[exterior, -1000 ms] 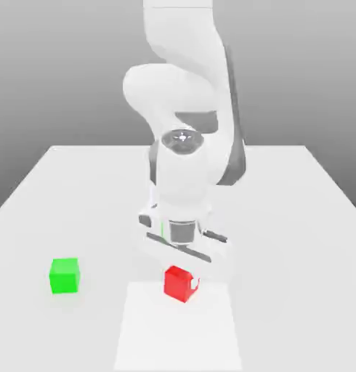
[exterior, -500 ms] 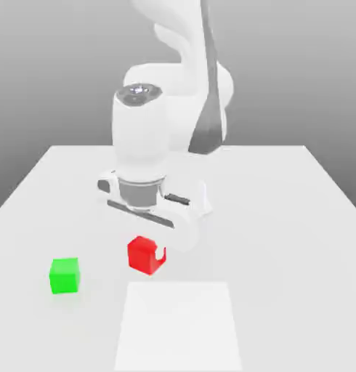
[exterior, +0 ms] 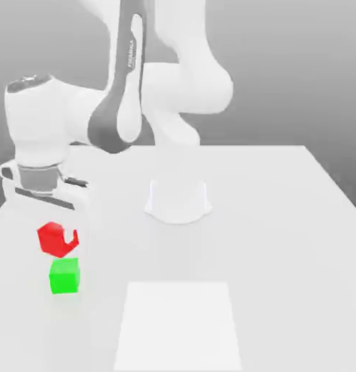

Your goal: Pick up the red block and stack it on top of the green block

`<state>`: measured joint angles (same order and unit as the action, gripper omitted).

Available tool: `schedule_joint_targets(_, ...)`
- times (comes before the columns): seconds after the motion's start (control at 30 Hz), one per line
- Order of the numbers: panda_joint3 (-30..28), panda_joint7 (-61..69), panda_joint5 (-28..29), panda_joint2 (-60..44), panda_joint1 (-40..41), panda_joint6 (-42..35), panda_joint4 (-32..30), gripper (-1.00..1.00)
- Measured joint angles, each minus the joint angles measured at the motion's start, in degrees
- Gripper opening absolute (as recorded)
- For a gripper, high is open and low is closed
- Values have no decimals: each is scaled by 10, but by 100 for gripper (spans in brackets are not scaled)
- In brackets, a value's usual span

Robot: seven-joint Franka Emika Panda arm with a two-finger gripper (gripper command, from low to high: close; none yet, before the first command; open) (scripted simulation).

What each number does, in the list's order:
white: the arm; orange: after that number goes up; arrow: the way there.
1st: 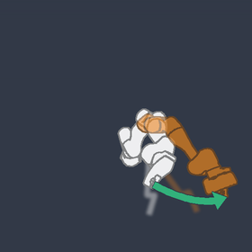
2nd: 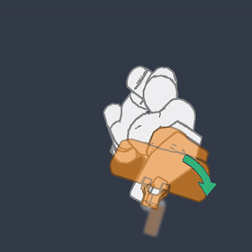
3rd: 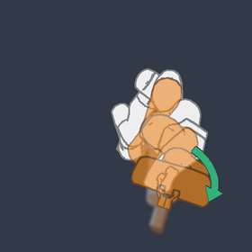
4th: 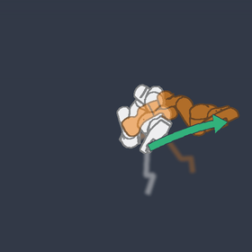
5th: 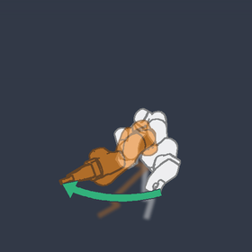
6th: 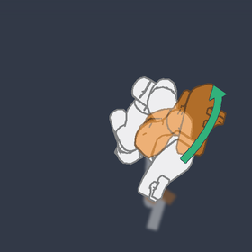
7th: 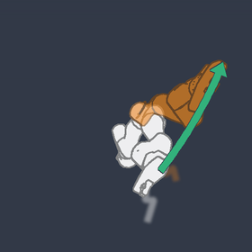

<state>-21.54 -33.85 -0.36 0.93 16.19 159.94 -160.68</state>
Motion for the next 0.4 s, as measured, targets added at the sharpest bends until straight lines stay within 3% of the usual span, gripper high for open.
schedule_joint_targets(0.1,18,35,-49,-45,8,40,1,-100)
schedule_joint_targets(0.13,26,47,-65,-59,12,53,1,100)
schedule_joint_targets(0.4,23,42,-58,-52,13,47,1,100)
